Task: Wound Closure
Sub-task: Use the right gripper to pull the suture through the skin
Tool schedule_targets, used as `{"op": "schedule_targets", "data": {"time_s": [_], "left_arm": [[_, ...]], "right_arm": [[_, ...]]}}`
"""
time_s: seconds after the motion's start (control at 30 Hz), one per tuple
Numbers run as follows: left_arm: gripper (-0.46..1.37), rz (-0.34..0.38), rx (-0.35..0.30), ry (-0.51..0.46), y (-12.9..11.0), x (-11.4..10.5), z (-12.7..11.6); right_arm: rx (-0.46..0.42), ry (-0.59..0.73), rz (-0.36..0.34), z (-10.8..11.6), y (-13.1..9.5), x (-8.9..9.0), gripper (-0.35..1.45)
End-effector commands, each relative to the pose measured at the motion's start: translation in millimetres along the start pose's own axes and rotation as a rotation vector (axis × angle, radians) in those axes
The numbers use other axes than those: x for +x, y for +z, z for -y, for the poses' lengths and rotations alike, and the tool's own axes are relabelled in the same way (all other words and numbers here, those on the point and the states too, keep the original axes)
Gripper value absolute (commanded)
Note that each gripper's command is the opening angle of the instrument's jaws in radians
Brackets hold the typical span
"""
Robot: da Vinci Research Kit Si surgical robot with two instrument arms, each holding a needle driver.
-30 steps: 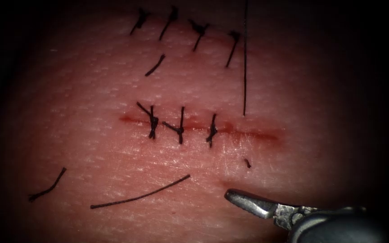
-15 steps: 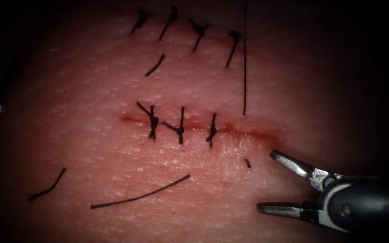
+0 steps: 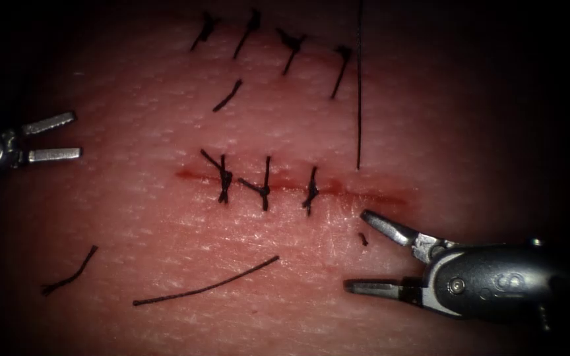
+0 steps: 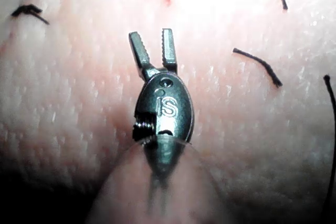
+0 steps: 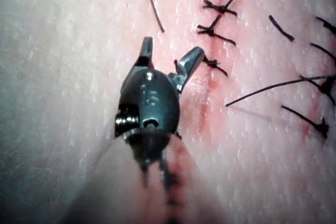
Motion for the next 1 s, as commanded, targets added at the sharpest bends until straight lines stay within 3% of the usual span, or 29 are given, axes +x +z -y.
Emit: {"op": "schedule_targets", "data": {"time_s": [0.03,0.17,0.27,0.33,0.37,0.4,0.57,0.7,1.0], "left_arm": [[0.17,-0.007,-0.015,-0.007,-0.2,0.4,-0.5],[0.23,-0.013,-0.043,-0.024,-0.5,2.0,-2.8],[0.26,-0.034,-0.070,-0.028,-0.7,3.3,-4.7],[0.28,-0.045,-0.081,-0.032,-0.6,4.1,-5.6],[0.28,-0.055,-0.090,-0.034,-0.5,4.7,-6.4],[0.28,-0.060,-0.094,-0.036,-0.4,5.1,-6.8],[0.29,-0.077,-0.111,-0.048,0.2,6.6,-8.3],[0.27,-0.081,-0.117,-0.048,0.7,6.9,-8.8],[0.21,-0.087,-0.129,-0.047,1.2,6.8,-8.7]], "right_arm": [[0.006,0.008,0.003,0.0,0.1,-0.3,1.00],[0.009,0.035,0.006,-0.1,0.3,-1.1,0.92],[0.009,0.048,0.009,0.0,0.4,-1.1,0.73],[0.008,0.072,0.008,0.0,0.4,-1.0,0.43],[0.006,0.090,0.005,0.0,0.4,-1.0,-0.04],[0.006,0.097,0.008,0.0,0.5,-0.9,-0.35],[0.005,0.104,0.024,-0.1,0.5,-0.8,-0.35],[-0.048,0.105,0.049,-0.1,0.5,-0.8,-0.35],[0.010,0.104,0.068,1.3,-0.9,0.3,-0.35]]}}
